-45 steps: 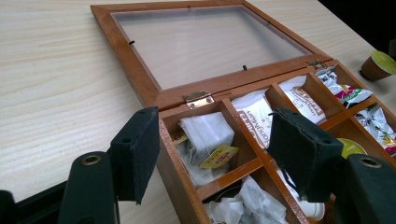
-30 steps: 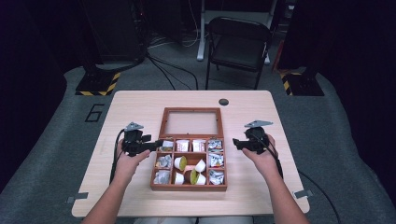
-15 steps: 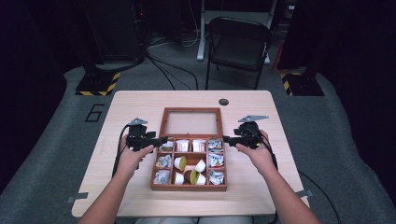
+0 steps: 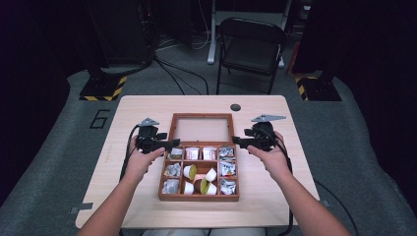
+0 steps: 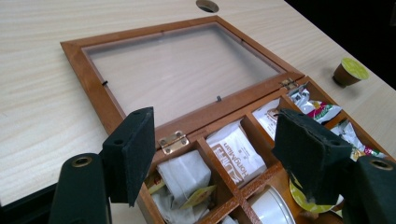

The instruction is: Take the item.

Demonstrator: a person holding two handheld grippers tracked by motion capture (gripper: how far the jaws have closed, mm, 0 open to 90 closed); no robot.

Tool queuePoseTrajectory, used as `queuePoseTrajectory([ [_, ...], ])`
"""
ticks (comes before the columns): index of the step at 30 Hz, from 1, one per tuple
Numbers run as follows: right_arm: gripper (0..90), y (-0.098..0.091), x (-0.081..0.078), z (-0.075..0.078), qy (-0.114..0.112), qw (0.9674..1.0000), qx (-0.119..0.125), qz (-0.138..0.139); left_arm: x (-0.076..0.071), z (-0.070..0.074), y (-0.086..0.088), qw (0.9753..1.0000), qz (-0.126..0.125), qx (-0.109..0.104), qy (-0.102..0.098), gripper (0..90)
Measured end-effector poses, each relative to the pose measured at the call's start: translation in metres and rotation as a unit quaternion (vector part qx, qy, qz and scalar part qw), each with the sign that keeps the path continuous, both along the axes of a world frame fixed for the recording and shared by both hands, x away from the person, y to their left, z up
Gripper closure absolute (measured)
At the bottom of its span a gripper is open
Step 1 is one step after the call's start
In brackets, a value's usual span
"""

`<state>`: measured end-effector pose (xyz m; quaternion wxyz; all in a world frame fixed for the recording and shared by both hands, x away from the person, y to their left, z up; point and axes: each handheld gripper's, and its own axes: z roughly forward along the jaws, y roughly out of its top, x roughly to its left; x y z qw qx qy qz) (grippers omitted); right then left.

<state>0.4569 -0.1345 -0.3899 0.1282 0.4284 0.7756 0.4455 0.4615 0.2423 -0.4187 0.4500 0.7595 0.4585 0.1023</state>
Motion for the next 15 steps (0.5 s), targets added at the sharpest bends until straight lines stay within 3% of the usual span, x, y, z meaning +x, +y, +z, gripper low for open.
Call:
queuePoseTrajectory([
  [5, 34.7, 0.0, 0.003, 0.007, -0.002, 1.0, -0.001, 0.005, 0.006, -0.001, 0.003, 0.9999, 0.002, -0.008, 0.007, 33.6],
  [10, 36.2, 0.001, 0.008, 0.004, 0.002, 0.9999, -0.013, 0.007, 0.014, -0.005, 0.01, 0.9998, 0.012, -0.011, 0.014, 34.4],
  [13, 36.2, 0.002, 0.011, 0.001, 0.004, 0.9998, -0.019, 0.007, 0.017, -0.006, 0.01, 0.9998, 0.013, -0.007, 0.013, 35.6],
  [15, 36.2, 0.004, 0.014, -0.001, 0.009, 0.9997, -0.021, 0.007, 0.02, -0.002, 0.009, 0.9998, 0.012, 0.011, 0.014, 35.6],
])
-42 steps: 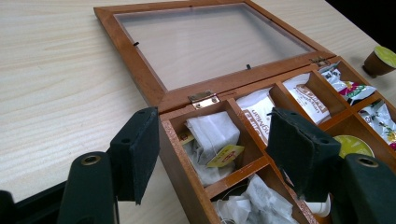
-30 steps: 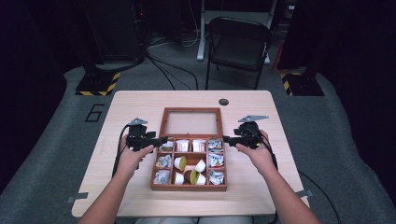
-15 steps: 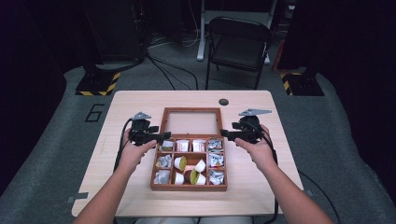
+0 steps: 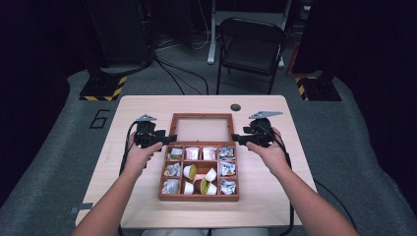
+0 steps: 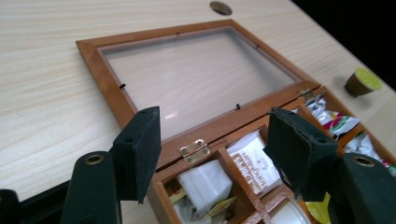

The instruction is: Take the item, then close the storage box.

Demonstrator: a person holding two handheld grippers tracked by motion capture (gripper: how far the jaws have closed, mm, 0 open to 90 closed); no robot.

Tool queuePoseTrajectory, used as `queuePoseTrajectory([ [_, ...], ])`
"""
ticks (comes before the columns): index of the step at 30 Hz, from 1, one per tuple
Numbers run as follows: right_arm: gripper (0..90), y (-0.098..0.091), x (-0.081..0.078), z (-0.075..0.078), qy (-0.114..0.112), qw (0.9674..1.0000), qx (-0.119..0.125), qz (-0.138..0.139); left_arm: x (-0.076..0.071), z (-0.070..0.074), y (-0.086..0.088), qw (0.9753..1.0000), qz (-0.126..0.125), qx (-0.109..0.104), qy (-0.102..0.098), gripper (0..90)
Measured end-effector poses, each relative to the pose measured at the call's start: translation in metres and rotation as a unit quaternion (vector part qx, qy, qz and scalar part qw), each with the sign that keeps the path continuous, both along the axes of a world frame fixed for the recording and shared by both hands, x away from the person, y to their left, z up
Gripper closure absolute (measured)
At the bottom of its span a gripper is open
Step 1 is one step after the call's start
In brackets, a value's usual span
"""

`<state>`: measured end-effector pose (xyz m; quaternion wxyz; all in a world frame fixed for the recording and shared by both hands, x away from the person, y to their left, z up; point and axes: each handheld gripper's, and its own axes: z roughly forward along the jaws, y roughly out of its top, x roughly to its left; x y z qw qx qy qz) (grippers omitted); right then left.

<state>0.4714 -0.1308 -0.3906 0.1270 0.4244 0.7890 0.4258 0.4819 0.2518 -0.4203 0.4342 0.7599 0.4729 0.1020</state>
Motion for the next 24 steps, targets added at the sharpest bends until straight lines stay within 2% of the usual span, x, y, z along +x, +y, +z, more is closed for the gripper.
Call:
queuePoseTrajectory([
  [3, 36.2, 0.002, 0.007, 0.001, 0.006, 1.0, 0.0, -0.001, 0.006, 0.006, 0.0, 1.0, 0.002, 0.002, -0.003, 35.6],
  [8, 36.0, 0.006, 0.015, 0.005, 0.006, 1.0, 0.0, -0.001, 0.014, 0.005, -0.005, 1.0, -0.006, 0.003, 0.004, 35.4],
  [9, 36.0, 0.007, 0.016, 0.004, 0.008, 1.0, 0.002, -0.005, 0.016, 0.005, -0.007, 1.0, -0.008, 0.0, 0.001, 35.3],
  [13, 36.0, 0.009, 0.023, -0.002, 0.017, 0.9998, 0.002, -0.01, 0.021, 0.001, -0.011, 0.9999, -0.008, -0.012, 0.005, 35.5],
  [20, 36.0, 0.014, 0.033, -0.014, 0.026, 0.9995, 0.003, -0.018, 0.032, -0.01, -0.012, 0.9999, -0.007, -0.003, 0.01, 35.5],
  [24, 36.0, 0.018, 0.038, -0.022, 0.031, 0.9994, 0.002, -0.014, 0.038, -0.017, -0.013, 0.9997, -0.003, -0.005, 0.025, 35.5],
])
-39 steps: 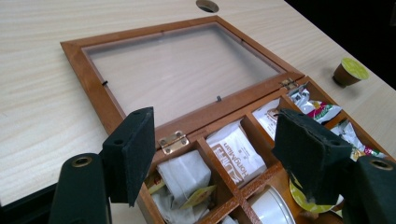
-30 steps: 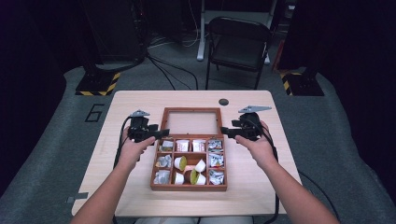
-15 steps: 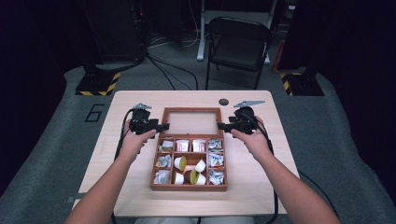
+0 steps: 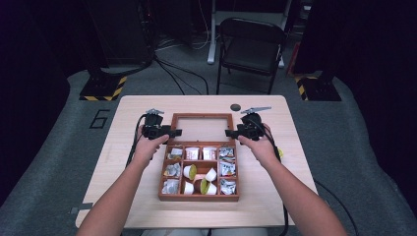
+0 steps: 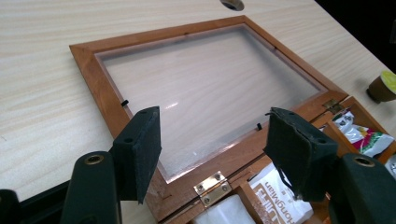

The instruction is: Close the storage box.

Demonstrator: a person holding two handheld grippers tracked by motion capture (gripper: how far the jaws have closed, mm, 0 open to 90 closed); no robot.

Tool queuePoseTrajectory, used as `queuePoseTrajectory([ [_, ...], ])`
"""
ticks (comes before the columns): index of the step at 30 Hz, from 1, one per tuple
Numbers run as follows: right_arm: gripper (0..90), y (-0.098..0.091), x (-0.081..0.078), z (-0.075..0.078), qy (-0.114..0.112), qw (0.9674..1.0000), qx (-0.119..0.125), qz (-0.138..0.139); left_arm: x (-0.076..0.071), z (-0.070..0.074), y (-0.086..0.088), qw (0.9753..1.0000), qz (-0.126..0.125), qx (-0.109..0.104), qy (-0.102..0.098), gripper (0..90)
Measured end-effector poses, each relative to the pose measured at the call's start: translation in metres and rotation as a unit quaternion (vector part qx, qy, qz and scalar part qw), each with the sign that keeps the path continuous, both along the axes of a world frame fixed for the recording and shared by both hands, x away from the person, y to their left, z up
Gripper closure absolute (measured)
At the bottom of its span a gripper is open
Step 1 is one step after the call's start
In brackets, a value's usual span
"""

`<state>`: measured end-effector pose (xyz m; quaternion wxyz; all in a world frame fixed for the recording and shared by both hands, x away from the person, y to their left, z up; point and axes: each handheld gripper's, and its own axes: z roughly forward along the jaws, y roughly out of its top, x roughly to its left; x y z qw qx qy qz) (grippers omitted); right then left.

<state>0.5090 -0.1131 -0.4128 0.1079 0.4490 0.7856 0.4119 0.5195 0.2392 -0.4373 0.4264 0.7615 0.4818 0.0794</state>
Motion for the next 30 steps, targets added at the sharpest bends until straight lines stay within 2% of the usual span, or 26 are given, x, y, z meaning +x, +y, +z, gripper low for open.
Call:
queuePoseTrajectory([
  [1, 36.0, 0.001, 0.001, -0.002, -0.002, 1.0, -0.001, 0.002, 0.002, -0.002, 0.0, 1.0, -0.002, 0.003, 0.001, 35.5],
  [7, 36.0, 0.007, 0.007, -0.014, 0.021, 0.9998, -0.004, -0.004, 0.007, -0.011, -0.003, 0.9998, 0.005, 0.007, 0.016, 35.5],
  [9, 35.5, 0.008, 0.01, -0.02, 0.019, 0.9998, -0.006, -0.005, 0.01, -0.015, -0.002, 0.9998, 0.002, 0.01, 0.019, 35.4],
  [10, 35.5, 0.009, 0.011, -0.023, 0.029, 0.9995, -0.003, -0.01, 0.01, -0.016, -0.002, 0.9997, 0.006, 0.007, 0.021, 35.5],
  [13, 35.4, 0.01, 0.014, -0.027, 0.031, 0.9994, -0.003, -0.012, 0.012, -0.019, -0.003, 0.9996, 0.008, 0.009, 0.027, 35.5],
  [21, 35.4, 0.014, 0.019, -0.037, 0.045, 0.9989, -0.007, -0.015, 0.014, -0.023, -0.005, 0.9995, 0.015, 0.011, 0.026, 35.5],
  [26, 35.0, 0.015, 0.022, -0.043, 0.05, 0.9984, -0.017, -0.018, 0.016, -0.025, 0.001, 0.9991, 0.019, 0.017, 0.035, 35.2],
  [30, 34.5, 0.015, 0.024, -0.045, 0.056, 0.9981, -0.015, -0.021, 0.016, -0.025, 0.004, 0.9988, 0.029, 0.016, 0.036, 35.2],
])
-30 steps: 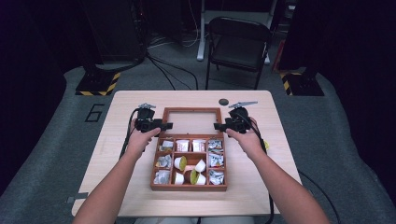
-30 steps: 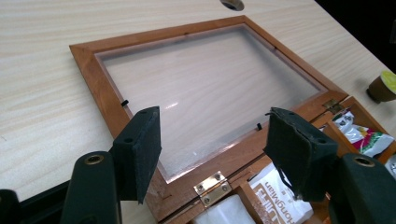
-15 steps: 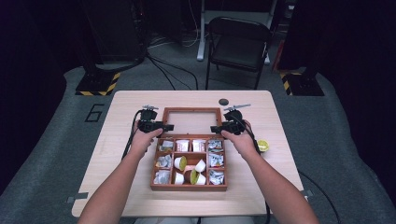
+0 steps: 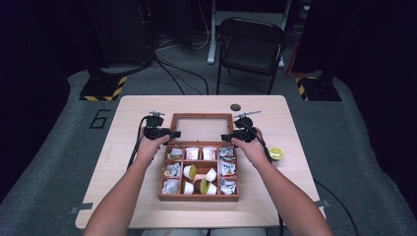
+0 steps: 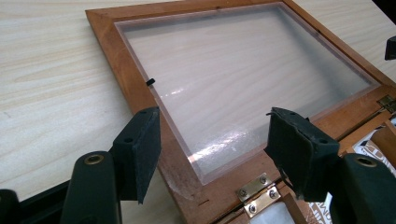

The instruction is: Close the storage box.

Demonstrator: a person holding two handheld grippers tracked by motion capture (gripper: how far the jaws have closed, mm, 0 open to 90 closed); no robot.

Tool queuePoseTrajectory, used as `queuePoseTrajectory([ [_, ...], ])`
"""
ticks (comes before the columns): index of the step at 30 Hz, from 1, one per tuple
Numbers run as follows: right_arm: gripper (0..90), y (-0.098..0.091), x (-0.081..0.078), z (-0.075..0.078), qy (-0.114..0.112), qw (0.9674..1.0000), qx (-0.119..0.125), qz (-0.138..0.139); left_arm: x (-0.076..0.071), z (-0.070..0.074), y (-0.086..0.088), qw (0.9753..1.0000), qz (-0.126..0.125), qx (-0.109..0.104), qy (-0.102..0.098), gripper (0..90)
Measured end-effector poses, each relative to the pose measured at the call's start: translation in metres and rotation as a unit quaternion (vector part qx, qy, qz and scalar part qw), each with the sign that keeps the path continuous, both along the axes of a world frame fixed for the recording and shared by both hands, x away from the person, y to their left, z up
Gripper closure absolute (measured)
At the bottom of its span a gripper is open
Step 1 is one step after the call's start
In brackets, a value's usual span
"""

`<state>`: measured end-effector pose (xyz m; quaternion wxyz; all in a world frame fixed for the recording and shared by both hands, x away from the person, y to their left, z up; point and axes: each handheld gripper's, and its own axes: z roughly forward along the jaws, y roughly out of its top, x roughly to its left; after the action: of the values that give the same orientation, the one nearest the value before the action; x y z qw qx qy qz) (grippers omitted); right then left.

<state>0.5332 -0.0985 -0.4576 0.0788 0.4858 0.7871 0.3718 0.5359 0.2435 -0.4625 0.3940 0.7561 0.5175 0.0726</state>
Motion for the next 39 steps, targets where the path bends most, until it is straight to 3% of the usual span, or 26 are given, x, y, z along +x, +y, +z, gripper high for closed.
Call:
queuePoseTrajectory([
  [3, 34.0, 0.0, 0.001, -0.001, 0.001, 1.0, -0.003, -0.002, 0.001, -0.001, 0.002, 1.0, 0.001, 0.002, 0.003, 35.1],
  [5, 33.4, -0.001, 0.002, -0.002, 0.001, 1.0, 0.0, -0.003, 0.001, -0.002, 0.002, 0.9999, 0.007, -0.008, 0.01, 35.1],
  [13, 32.5, 0.0, 0.002, -0.003, 0.019, 0.9998, 0.006, -0.01, 0.0, -0.006, 0.001, 0.9998, -0.002, 0.001, 0.019, 35.1],
  [31, 32.0, -0.006, 0.004, -0.013, 0.032, 0.9993, 0.012, -0.016, 0.003, -0.018, 0.003, 0.9994, 0.002, 0.008, 0.034, 34.4],
  [39, 31.1, -0.007, 0.007, -0.017, 0.041, 0.9989, 0.012, -0.018, 0.003, -0.02, 0.004, 0.9991, 0.008, 0.0, 0.042, 34.5],
])
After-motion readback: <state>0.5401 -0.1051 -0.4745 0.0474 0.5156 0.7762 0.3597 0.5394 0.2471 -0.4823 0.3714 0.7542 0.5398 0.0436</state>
